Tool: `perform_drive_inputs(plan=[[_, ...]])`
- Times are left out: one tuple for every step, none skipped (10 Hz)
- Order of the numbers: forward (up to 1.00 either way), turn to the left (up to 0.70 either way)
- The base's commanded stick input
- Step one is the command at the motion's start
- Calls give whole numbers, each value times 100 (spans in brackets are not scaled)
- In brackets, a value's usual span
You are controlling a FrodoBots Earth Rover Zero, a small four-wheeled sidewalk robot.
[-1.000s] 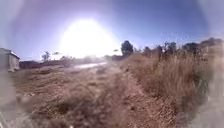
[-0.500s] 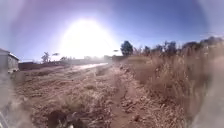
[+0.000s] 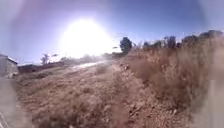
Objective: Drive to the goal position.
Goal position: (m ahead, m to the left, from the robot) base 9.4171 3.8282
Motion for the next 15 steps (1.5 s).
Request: perform_drive_inputs(plan=[[50,0],[50,0],[50,0],[50,0],[50,-14],[50,-45],[50,-16],[50,0],[50,0],[50,0],[50,0],[50,0],[50,0],[50,0],[50,0]])
